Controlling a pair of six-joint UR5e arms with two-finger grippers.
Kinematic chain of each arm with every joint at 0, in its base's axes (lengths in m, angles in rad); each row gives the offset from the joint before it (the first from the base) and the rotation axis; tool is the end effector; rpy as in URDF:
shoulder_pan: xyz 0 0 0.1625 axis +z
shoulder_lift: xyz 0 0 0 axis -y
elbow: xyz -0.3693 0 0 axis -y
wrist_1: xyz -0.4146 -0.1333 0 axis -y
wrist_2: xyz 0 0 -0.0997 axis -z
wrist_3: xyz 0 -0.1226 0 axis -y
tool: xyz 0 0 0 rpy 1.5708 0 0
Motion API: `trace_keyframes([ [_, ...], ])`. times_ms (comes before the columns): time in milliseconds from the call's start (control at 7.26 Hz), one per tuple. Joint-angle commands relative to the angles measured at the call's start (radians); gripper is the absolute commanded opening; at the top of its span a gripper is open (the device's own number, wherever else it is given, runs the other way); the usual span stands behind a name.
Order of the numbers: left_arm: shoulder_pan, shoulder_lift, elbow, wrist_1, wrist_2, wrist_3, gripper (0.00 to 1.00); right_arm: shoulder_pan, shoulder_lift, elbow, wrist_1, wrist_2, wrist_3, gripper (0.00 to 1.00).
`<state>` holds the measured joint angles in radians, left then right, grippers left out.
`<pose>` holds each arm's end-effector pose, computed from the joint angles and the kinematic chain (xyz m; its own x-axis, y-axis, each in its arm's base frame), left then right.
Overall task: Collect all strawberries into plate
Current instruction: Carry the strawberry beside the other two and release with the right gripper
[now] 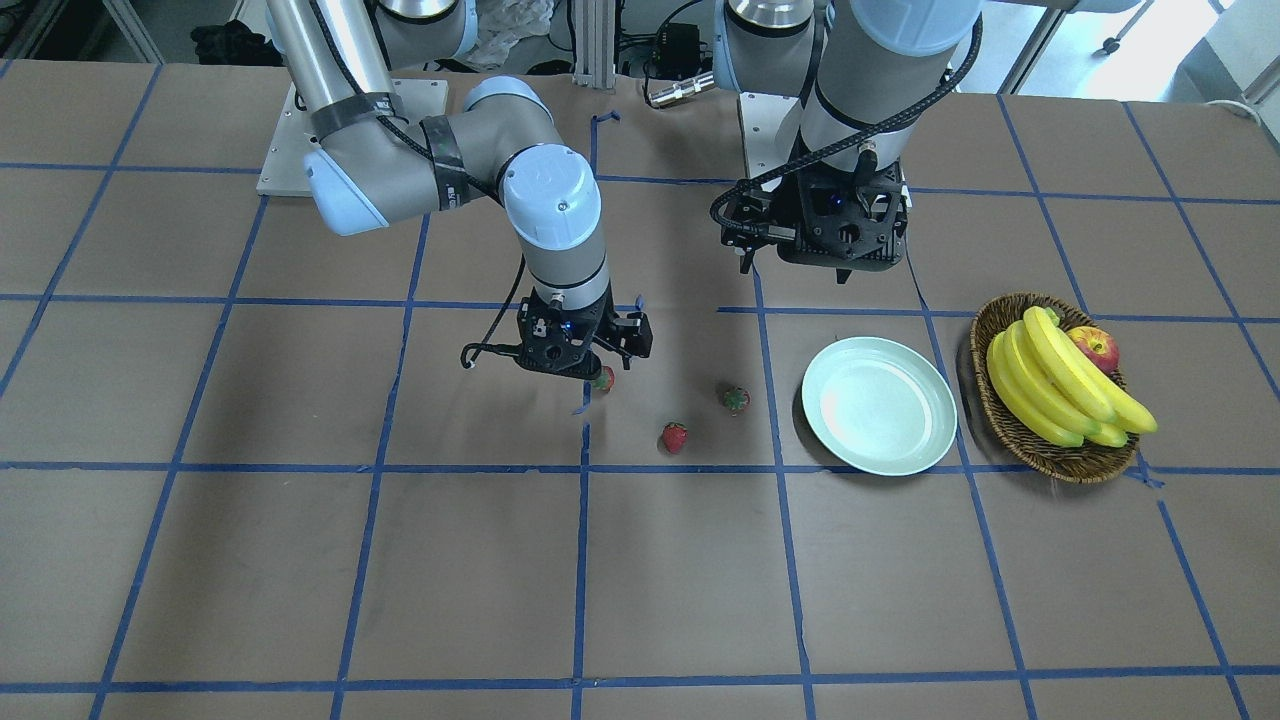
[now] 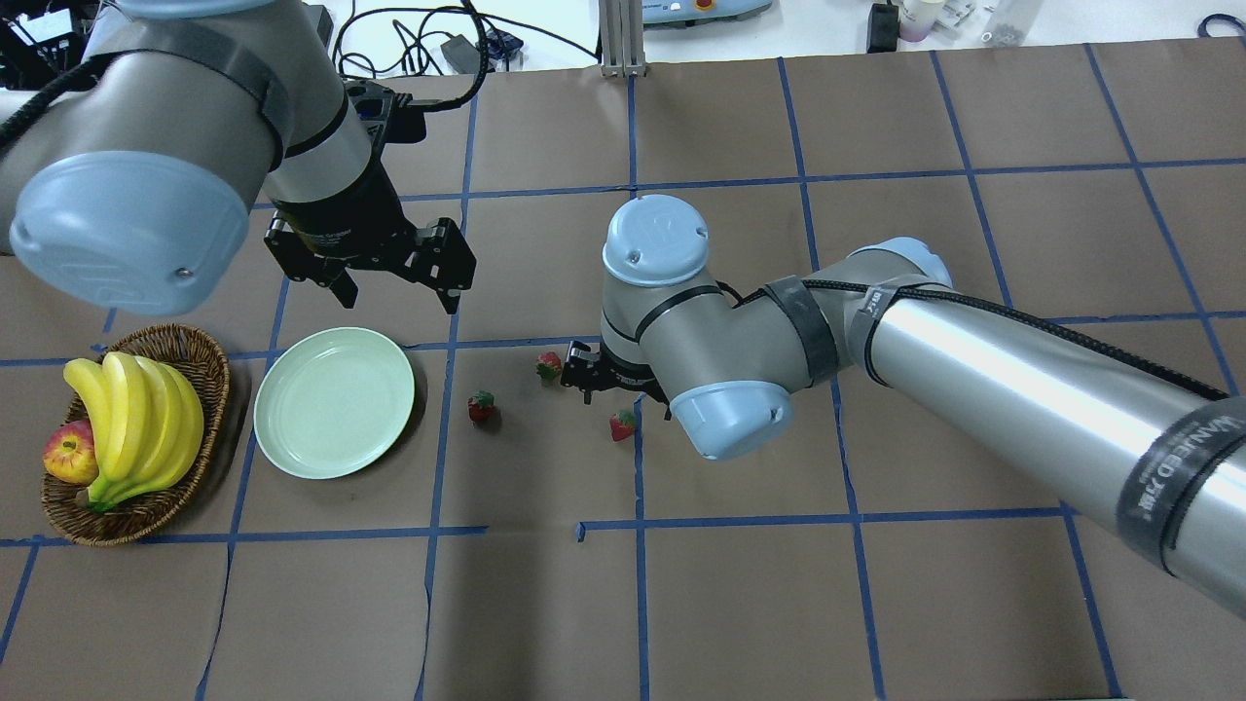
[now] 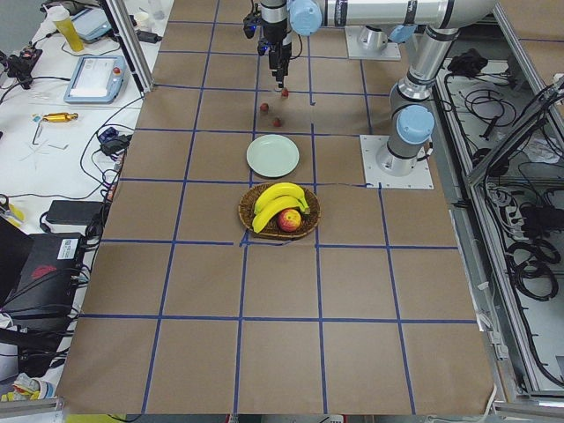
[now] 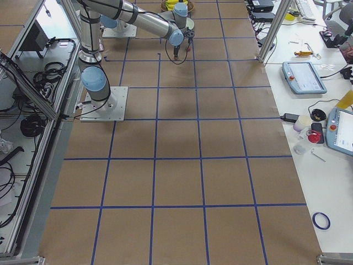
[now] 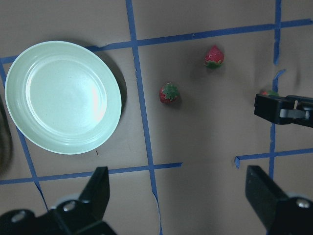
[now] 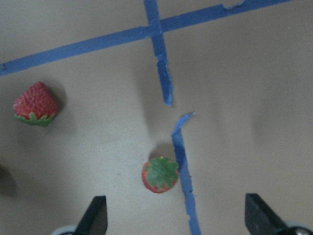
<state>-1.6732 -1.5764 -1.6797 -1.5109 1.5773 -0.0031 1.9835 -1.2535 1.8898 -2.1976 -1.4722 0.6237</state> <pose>-0.1836 -0.4906 0.3566 -0.9950 0.0995 -0.0067 0.0990 0.9936 0.0546 0.3526 -0.4430 0.1441 -0.9745 0.2117 -0.0744 0.2071 0.9762 0.0652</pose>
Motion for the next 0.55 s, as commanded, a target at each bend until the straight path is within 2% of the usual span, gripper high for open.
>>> trace_keyframes([
  [0,0.001,0.001,0.002,0.001,0.0,0.0,1.0,-0.102,-0.085,0.017,0.126,-0.085,-0.12,1.0],
  [276,0.0,-0.001,0.0,0.0,0.001,0.0,1.0,-0.335,-0.168,0.014,0.211,-0.089,-0.427,1.0],
  [413,0.001,-0.001,0.0,-0.002,0.001,0.0,1.0,-0.435,-0.217,-0.012,0.337,-0.091,-0.578,1.0],
])
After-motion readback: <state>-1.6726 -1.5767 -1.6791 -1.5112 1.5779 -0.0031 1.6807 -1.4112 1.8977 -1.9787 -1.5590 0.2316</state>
